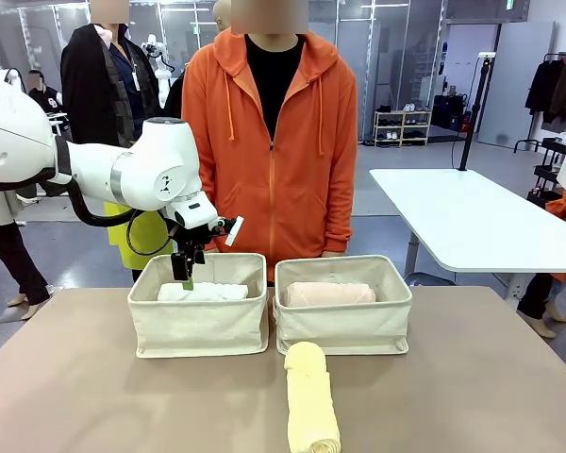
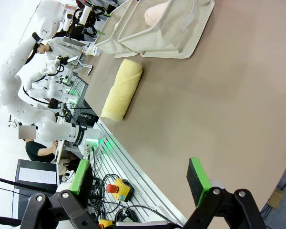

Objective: Divide the towels into two baskets.
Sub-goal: Pick up one hotel-folded towel from the bottom of the table and place it in the Fabric basket indicated by the person.

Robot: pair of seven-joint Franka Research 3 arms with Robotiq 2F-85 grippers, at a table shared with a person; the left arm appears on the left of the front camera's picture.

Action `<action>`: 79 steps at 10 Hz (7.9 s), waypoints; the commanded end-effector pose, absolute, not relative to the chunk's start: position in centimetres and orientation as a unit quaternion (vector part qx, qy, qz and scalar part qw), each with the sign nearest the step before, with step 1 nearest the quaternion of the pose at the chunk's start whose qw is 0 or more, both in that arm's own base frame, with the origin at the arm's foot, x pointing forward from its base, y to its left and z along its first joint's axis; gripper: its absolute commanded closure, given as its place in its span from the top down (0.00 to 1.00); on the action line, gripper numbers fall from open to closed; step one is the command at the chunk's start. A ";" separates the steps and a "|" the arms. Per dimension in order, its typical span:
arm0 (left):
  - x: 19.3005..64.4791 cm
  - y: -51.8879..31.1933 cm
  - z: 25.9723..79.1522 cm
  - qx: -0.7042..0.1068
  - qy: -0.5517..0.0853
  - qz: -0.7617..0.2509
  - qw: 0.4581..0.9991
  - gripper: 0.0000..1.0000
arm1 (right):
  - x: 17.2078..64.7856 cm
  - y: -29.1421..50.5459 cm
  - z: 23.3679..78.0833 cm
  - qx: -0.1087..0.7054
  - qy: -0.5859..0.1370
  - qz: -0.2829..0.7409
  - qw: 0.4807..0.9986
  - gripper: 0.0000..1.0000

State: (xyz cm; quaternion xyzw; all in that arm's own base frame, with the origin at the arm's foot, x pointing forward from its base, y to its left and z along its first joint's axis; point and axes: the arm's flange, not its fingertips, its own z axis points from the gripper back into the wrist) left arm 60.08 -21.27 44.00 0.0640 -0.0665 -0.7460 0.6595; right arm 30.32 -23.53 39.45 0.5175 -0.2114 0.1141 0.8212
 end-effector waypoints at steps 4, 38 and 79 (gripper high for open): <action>60.2 -21.0 44.1 0.066 -0.066 -0.751 0.654 1.00 | 30.2 -23.5 39.7 0.515 -0.208 0.109 0.824 1.00; 26.6 25.6 37.8 -0.511 -0.274 -0.139 0.803 1.00 | 33.5 -18.9 41.3 0.493 -0.160 0.113 0.848 1.00; 26.6 25.6 37.8 -0.511 -0.274 -0.139 0.803 1.00 | 37.8 27.5 30.1 0.313 -0.049 0.146 0.937 0.28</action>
